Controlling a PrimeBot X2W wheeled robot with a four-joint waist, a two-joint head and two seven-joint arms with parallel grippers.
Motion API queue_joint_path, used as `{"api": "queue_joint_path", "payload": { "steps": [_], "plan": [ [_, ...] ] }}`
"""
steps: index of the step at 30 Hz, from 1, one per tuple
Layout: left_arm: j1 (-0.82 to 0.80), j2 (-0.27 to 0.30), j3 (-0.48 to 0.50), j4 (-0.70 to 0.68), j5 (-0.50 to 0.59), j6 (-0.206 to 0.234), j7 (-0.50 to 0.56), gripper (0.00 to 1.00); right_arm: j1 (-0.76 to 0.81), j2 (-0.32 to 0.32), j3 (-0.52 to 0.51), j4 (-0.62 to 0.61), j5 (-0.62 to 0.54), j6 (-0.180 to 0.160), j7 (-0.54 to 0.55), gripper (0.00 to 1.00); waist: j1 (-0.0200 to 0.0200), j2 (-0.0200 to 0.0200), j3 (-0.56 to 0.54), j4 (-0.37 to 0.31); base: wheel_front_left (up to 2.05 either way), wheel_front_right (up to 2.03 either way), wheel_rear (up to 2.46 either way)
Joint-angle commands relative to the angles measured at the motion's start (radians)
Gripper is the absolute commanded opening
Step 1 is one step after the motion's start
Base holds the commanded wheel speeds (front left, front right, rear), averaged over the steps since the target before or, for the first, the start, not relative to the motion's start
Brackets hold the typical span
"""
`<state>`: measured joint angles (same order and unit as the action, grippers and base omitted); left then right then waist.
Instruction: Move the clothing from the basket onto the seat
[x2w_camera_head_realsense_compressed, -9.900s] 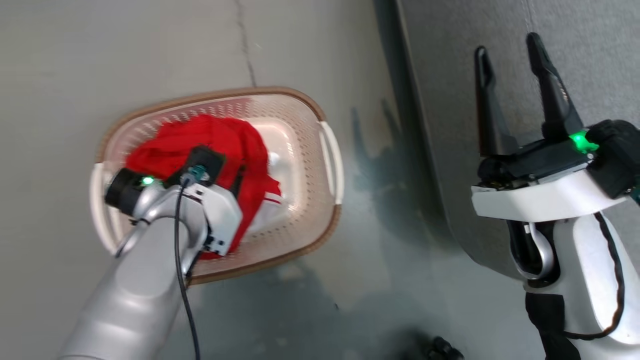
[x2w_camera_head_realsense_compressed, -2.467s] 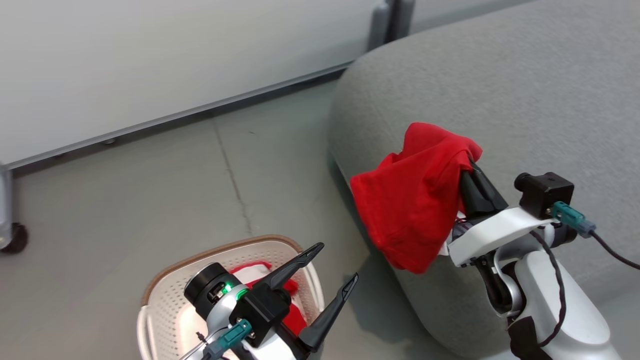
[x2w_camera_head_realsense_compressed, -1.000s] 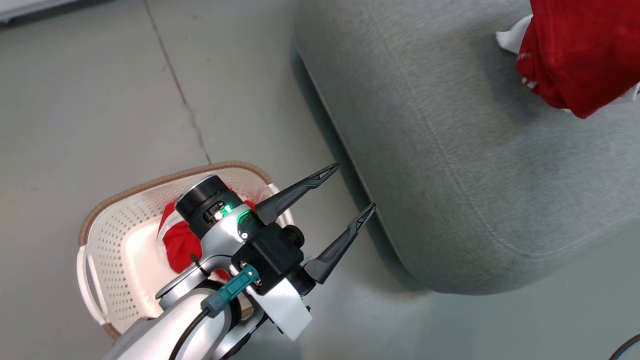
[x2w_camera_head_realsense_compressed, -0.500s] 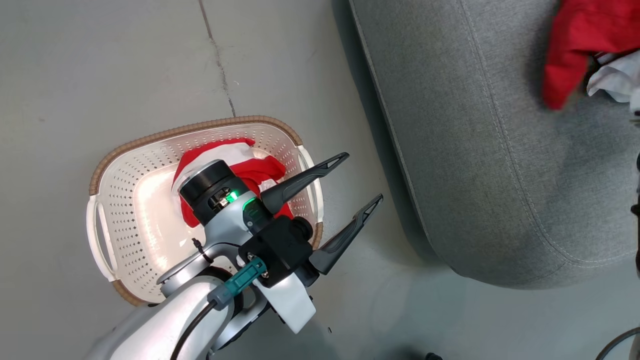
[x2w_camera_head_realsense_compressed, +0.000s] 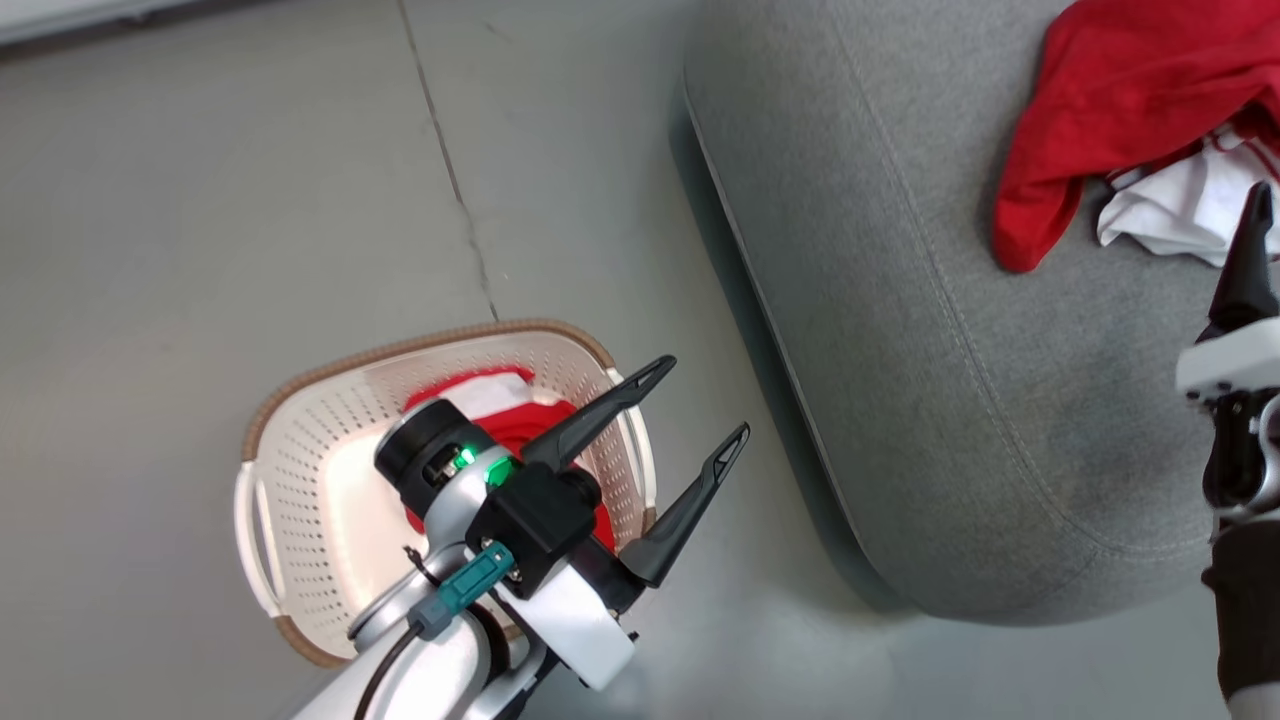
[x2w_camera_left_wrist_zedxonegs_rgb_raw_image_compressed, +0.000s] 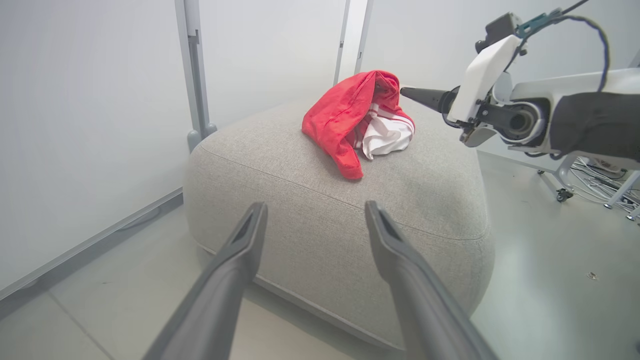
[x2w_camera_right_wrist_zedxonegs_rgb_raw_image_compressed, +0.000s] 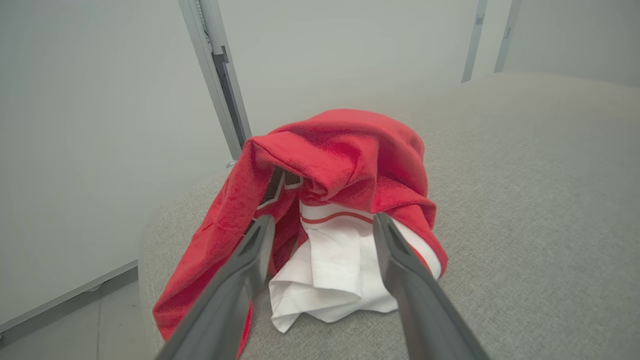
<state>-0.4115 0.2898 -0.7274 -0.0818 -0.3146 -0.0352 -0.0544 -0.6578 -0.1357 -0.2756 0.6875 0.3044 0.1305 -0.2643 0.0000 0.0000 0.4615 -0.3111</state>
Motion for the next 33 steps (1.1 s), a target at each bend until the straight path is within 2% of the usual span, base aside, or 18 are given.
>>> {"api": "queue_joint_path", "payload": {
  "steps": [1,12,17,26,33],
  "plan": [
    [0.024,-0.009,0.005,0.014,-0.014,0.014,-0.017,1.00,0.045,-0.004,0.016,-0.033,0.006,0.001,-0.001,1.00,0.0000,0.0000,-0.072,0.028,0.00,0.00,0.00],
    [0.114,-0.040,0.056,0.074,-0.064,0.095,-0.094,1.00,0.244,0.025,0.133,-0.250,-0.012,0.001,0.000,1.00,0.0000,0.0000,-0.214,0.149,0.00,0.00,0.00],
    [0.155,-0.042,0.116,0.092,-0.095,0.154,-0.125,1.00,0.318,0.051,0.167,-0.379,-0.037,0.000,0.033,1.00,0.0000,0.0000,-0.255,0.203,0.00,0.00,0.00],
    [0.201,-0.020,0.232,0.112,-0.148,0.230,-0.166,1.00,0.440,0.078,0.231,-0.599,-0.074,0.000,0.124,1.00,0.0000,0.0000,-0.312,0.266,0.00,0.00,0.00],
    [0.251,0.005,0.320,0.113,-0.181,0.278,-0.186,1.00,0.511,0.082,0.263,-0.687,-0.088,0.001,0.177,1.00,0.0000,0.0000,-0.358,0.293,0.00,0.00,0.00]
  ]
}}
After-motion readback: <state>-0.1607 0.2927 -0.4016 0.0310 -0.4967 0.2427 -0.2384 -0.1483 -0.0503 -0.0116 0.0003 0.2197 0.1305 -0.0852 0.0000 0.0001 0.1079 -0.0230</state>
